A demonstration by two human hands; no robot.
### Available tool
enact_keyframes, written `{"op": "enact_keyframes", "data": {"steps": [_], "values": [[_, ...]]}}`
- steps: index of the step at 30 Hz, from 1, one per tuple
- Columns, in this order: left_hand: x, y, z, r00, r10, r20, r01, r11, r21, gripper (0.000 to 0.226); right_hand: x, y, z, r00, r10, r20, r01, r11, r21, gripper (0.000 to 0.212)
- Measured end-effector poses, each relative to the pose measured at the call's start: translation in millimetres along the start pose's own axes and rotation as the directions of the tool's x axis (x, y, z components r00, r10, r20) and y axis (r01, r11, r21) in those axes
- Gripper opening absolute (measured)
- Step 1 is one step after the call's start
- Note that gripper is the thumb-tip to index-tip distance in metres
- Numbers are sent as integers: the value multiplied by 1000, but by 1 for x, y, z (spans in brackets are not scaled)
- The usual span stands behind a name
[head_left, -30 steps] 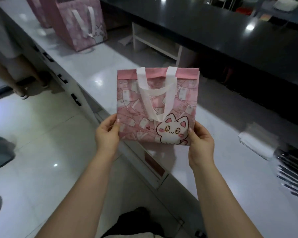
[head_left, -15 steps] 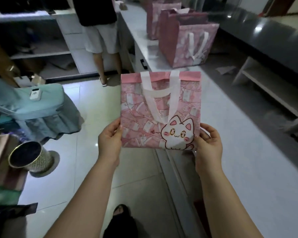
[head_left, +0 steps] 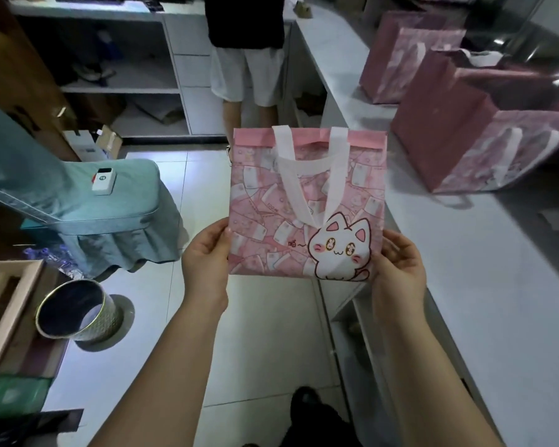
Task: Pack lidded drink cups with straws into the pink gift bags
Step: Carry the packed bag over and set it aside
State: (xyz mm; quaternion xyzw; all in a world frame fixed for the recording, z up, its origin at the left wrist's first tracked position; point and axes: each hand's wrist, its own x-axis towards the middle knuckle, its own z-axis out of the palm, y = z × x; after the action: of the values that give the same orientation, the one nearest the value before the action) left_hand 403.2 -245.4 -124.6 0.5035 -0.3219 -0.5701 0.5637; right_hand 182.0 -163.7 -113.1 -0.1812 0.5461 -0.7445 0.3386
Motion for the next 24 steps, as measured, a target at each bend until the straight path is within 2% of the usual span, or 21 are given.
{"op": "enact_keyframes", "data": {"steps": [9,11,13,15,19,24], "values": [[172,5,56,990,84,-111,-70,990,126,19,185,41,115,981,92,173,-84,995,-53,23],[210,11,80,988,66,-136,-47,989,137,17,230,40,139,971,107,214,-92,993,-77,23],[249,21,102,988,33,-150,-18,995,103,18,272,38,161,956,107,272,-90,993,-76,28],[284,33,119,988,62,-139,-47,993,109,22,310,38,183,940,105,325,-89,994,-65,36],[338,39,140,988,58,-142,-45,995,93,29,373,49,222,937,127,324,-104,991,-87,45],[416,42,165,990,22,-142,-11,997,82,28,435,64,267,942,138,305,-116,989,-90,43]]}}
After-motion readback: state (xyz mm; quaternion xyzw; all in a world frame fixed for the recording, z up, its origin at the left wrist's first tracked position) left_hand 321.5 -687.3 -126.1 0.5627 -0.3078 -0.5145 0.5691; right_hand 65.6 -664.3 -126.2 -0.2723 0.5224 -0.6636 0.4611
